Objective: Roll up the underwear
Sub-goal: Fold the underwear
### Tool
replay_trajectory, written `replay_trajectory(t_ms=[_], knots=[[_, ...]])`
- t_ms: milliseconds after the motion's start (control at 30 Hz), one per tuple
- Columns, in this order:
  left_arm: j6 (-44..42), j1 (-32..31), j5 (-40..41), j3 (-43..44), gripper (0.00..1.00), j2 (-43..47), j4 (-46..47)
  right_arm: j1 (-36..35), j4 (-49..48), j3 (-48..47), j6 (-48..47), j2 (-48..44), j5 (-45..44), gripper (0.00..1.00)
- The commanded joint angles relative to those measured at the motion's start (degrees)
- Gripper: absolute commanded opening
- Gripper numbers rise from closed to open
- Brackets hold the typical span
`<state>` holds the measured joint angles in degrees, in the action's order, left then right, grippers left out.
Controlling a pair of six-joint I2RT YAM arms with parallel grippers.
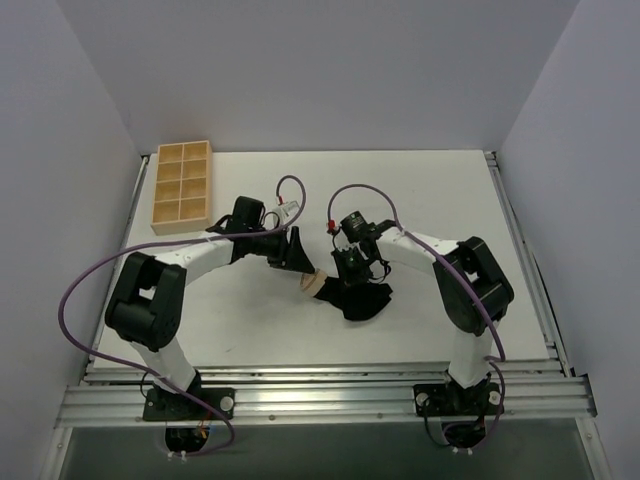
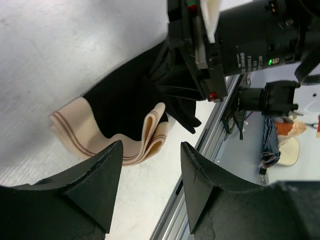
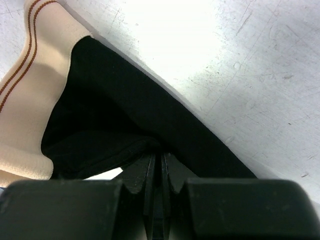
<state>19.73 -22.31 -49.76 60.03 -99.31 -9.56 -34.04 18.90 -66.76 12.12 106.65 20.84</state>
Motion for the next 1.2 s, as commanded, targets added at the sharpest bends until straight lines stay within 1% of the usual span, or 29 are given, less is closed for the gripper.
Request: replay_trajectory(t_ms=[0, 133, 167, 300, 333, 433, 500, 533, 667, 933, 1100, 1167], knots=[[-5.22, -1.60, -2.81, 0.09, 0.59, 1.40, 4.28, 0.38, 1.58, 0.49, -0.52, -0.48, 1.13, 0.00], [-6.80, -2.13, -2.80, -2.72, 0.59, 2.45, 8.50, 0.38, 1.67, 0.67, -0.34, -0.83, 0.96, 0.00], [-7.24, -2.22, -2.54, -3.86, 0.59, 2.80, 10.94, 0.38, 1.67, 0.67, -0.34, -0.83, 0.96, 0.00], [-10.84, -2.48, 0.27, -3.78, 0.59, 3.33, 9.65, 0.29, 1.67, 0.58, -0.25, -1.01, 0.96, 0.00], [-11.81, -2.48, 0.27, -3.61, 0.60, 2.98, 7.82, 0.38, 1.76, 0.58, -0.17, -1.01, 1.04, 0.00], [-13.30, -2.48, -1.04, -3.43, 0.61, 2.54, 7.80, 0.38, 1.67, 0.58, -0.08, -1.01, 1.05, 0.00], [-13.40, -2.48, -1.92, -3.78, 0.61, 2.10, 8.60, 0.38, 1.67, 0.76, -0.08, -1.09, 0.96, 0.00], [-13.48, -2.48, -2.18, -3.69, 0.61, 1.84, 10.68, 0.38, 1.67, 0.67, -0.08, -1.01, 0.87, 0.00], [-13.40, -2.83, -3.33, -2.81, 0.61, 0.34, 10.79, 0.38, 1.76, 0.67, -0.08, -1.01, 0.96, 0.00], [-13.48, -4.85, -4.38, -4.13, 0.61, 0.25, 11.76, 0.38, 2.29, -0.30, -0.34, -0.48, 1.04, 0.00], [-13.57, -4.94, -3.59, -5.19, 0.61, -0.09, 12.20, 0.38, 2.72, -0.65, -0.61, -0.30, 1.04, 0.00], [-13.66, -4.94, -3.33, -5.10, 0.59, -0.53, 12.20, 0.38, 2.73, -0.65, -0.69, -0.30, 1.04, 0.00]])
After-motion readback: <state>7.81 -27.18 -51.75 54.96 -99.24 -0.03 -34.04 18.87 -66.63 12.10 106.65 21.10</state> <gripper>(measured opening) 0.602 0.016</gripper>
